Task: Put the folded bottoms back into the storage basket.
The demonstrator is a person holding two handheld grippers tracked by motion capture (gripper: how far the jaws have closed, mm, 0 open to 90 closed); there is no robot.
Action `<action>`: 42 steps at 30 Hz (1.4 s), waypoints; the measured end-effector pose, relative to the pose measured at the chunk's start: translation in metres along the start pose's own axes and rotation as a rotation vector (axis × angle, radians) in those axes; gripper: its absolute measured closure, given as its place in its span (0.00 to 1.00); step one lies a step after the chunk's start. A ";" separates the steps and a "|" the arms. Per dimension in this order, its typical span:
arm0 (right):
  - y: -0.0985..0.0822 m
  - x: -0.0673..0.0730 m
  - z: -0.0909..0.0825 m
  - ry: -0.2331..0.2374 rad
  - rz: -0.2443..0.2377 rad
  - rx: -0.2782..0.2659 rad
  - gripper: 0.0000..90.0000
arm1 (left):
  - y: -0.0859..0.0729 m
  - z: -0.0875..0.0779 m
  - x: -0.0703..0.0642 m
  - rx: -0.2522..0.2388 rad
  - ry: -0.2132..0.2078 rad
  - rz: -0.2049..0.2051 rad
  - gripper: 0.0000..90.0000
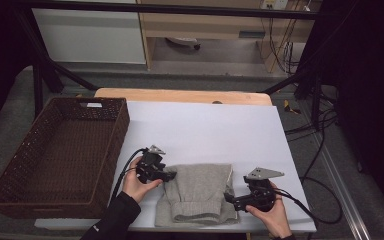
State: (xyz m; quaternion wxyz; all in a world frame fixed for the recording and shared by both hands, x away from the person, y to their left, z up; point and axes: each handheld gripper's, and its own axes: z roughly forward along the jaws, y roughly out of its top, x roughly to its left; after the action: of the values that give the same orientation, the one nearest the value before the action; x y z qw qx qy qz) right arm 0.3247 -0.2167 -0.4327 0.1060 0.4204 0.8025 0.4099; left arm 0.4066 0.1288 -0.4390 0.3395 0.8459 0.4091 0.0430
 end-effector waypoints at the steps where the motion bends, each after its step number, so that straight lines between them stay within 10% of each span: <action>1: 0.000 0.000 0.000 0.000 0.002 0.001 0.01 | 0.000 0.000 -0.001 -0.001 -0.005 -0.004 0.52; 17: 0.000 -0.001 0.001 -0.011 0.016 0.007 0.01 | -0.003 0.001 -0.006 0.007 -0.032 -0.029 0.86; 42: 0.008 0.004 0.016 -0.018 0.059 0.016 0.01 | -0.004 0.003 -0.007 0.000 -0.031 0.002 0.87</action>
State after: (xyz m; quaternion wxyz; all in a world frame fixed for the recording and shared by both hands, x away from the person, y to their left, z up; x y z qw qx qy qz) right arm 0.3352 -0.2023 -0.4359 0.0975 0.4484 0.7920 0.4027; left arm 0.4006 0.1241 -0.4417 0.3459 0.8469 0.4028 0.0301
